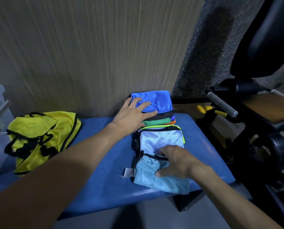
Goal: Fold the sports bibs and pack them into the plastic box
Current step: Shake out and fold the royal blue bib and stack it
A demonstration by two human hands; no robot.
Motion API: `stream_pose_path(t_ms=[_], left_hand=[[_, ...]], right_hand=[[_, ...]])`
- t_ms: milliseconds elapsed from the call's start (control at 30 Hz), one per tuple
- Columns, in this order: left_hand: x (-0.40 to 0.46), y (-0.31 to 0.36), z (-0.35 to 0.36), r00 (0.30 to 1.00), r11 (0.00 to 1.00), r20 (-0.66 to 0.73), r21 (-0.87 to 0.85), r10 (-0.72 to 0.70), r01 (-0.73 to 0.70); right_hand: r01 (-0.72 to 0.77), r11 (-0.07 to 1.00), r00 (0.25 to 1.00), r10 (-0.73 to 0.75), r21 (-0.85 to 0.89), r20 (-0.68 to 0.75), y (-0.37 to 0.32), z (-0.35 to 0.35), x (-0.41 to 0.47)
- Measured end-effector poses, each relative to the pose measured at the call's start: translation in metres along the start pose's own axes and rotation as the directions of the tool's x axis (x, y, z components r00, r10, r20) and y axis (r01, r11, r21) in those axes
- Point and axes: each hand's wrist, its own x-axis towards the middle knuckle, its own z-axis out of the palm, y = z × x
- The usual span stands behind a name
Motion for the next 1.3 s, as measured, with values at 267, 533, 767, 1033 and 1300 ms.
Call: stream_pose_path(t_ms=[267, 533, 767, 1033, 1300], left_hand=[[0.003, -0.003, 0.003, 1.0, 1.0, -0.009, -0.004, 0.015, -0.015], [0.003, -0.006, 0.003, 1.0, 0.999, -0.005, -0.034, 0.02, -0.02], [0.005, -0.011, 0.011, 0.999, 0.998, -0.045, -0.057, 0.022, -0.025], [0.01, -0.011, 0.001, 0.995, 0.978, -0.088, -0.207, -0.044, 0.025], [0.029, -0.002, -0.013, 0.999, 0.999, -0.041, 0.043, -0.032, 0.034]], right_hand=[[0.119, 0.993, 0.991, -0.117, 0.028, -0.064, 0.004, -0.008, -0.005], [0.188, 0.972, 0.969, -0.207, -0.144, -0.134, 0.01, -0.079, 0.036], [-0.011, 0.92, 0.773, -0.24, -0.391, -0.587, 0.011, -0.027, 0.047], [0.114, 0.942, 0.675, -0.307, -0.316, -0.671, 0.012, 0.032, 0.041], [0.132, 0.971, 0.766, -0.228, -0.201, -0.601, 0.009, 0.043, 0.03]])
